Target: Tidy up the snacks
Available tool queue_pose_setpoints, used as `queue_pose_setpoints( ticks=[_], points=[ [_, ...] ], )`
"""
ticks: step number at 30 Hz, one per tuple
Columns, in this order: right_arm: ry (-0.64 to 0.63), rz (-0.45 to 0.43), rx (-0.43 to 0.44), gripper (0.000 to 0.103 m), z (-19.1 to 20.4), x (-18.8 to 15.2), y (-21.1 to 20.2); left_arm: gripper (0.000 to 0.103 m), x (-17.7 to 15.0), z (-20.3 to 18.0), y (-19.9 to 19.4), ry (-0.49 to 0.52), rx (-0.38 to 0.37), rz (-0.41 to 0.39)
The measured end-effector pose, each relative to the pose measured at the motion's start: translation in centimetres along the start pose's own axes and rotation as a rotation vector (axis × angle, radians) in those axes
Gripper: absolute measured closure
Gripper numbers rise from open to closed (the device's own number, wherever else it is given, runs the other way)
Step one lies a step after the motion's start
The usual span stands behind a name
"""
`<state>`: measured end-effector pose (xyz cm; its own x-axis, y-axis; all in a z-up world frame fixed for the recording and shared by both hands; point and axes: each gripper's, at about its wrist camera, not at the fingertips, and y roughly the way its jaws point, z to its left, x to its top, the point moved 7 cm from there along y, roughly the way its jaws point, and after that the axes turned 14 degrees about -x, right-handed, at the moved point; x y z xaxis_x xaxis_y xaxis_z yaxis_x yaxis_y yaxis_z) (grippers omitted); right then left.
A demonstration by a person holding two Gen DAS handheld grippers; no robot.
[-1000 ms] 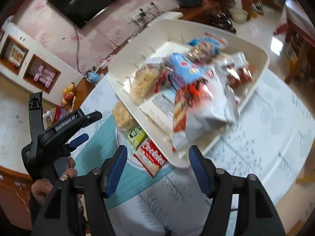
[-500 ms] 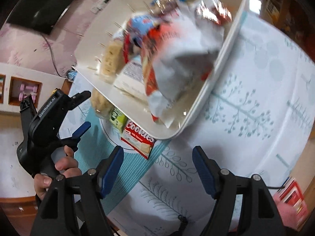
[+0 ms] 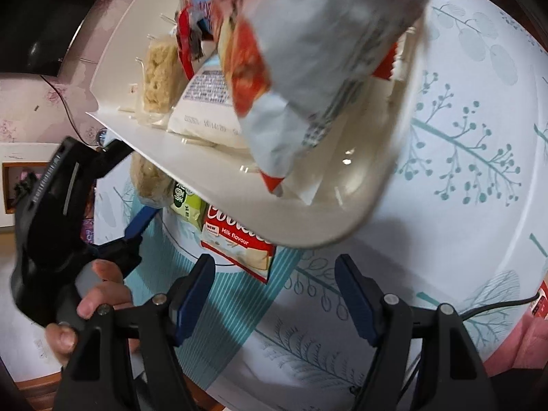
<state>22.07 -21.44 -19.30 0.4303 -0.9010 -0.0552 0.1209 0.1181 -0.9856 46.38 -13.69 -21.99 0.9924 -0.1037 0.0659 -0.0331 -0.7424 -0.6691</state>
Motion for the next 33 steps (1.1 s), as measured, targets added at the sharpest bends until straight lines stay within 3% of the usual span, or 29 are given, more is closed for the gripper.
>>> queue_pose_setpoints(
  ticks=[1, 2, 18, 26, 33],
  points=[
    [0.003, -0.002, -0.007, 0.030, 0.3, -0.1, 0.2, 0.033, 0.1, -0.4, 0.2, -0.006, 0.000, -0.005],
    [0.007, -0.007, -0.011, 0.030, 0.6, 0.0, 0.4, 0.040, 0.1, -0.4, 0.5, -0.023, -0.018, 0.009],
    [0.016, -0.061, -0.096, 0.029, 4.0, 0.9, 1.5, 0.047, 0.3, 0.3, 0.6, -0.106, -0.059, 0.052],
    [-0.060, -0.071, -0.223, 0.025, 5.9, 1.4, 2.5, 0.050, -0.2, 0.5, 0.2, -0.129, -0.076, 0.061],
    [-0.135, -0.095, -0.321, 0.025, 8.9, 1.1, 3.8, 0.050, 0.3, 1.9, -2.2, -0.160, -0.076, 0.005]
  ],
)
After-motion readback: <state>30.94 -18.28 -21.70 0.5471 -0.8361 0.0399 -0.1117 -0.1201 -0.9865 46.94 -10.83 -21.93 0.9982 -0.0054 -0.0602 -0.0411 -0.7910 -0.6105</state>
